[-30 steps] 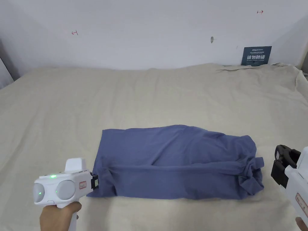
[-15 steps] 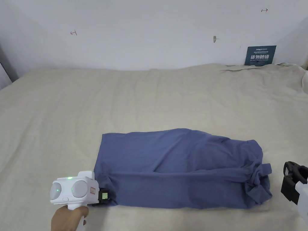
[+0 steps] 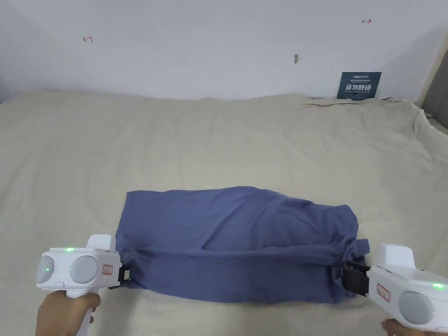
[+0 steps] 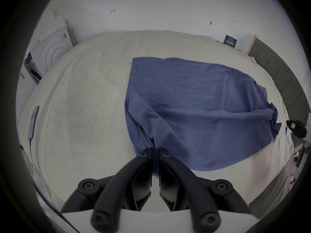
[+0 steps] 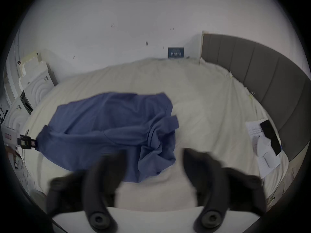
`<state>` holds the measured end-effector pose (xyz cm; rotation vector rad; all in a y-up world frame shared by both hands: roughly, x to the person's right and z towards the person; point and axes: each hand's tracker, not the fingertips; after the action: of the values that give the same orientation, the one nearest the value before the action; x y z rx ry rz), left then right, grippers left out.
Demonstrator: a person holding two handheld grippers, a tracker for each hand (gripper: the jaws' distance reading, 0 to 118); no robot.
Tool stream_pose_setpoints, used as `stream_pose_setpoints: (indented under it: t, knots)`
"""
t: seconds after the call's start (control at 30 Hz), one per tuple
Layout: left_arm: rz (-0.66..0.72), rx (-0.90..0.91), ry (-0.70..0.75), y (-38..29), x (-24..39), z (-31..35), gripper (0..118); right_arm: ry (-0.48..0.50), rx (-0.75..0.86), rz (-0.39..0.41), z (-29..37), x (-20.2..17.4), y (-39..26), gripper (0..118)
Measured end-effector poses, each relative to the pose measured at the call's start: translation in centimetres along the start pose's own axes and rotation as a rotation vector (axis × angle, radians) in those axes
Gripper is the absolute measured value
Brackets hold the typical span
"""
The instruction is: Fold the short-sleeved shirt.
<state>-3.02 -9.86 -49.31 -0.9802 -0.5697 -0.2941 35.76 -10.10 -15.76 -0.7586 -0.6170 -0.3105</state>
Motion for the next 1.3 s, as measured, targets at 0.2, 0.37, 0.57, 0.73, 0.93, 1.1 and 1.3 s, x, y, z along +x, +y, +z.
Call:
stream_pose_setpoints:
  t: [0.2, 0.37, 0.57, 0.73, 0.93, 1.1, 1.3]
  knots:
    - [-0.002, 0.018, -0.012, 0.5, -0.2, 0.3, 6, -0.074, -0.102, 0.058, -4.2, -1.9, 0.2, 92]
    - [-0.003, 0.017, -0.013, 0.2, -0.1, 0.3, 6, -0.127, -0.182, 0.057, -6.9, -2.4, 0.1, 82]
    - [0.011, 0.008, -0.017, -0.5, -0.6, -0.1, 6, -0.066, -0.161, 0.002, -5.5, -1.1, -1.5, 6]
    - [0.059, 0.013, -0.032, -1.3, -1.3, 0.2, 6, -0.010, -0.073, -0.003, -2.8, 0.2, -1.3, 6]
    - [0.091, 0.010, -0.062, -3.1, -2.0, 1.9, 6, 0.042, -0.003, -0.017, 4.2, 0.3, -1.9, 6]
    - [0.084, 0.012, -0.082, -6.0, -2.3, 4.2, 6, 0.076, 0.015, -0.028, 8.3, 1.1, -3.9, 6]
    - [0.071, -0.022, -0.074, -9.7, -2.5, 5.8, 6, 0.083, -0.007, -0.062, 11.0, 1.4, -8.0, 6]
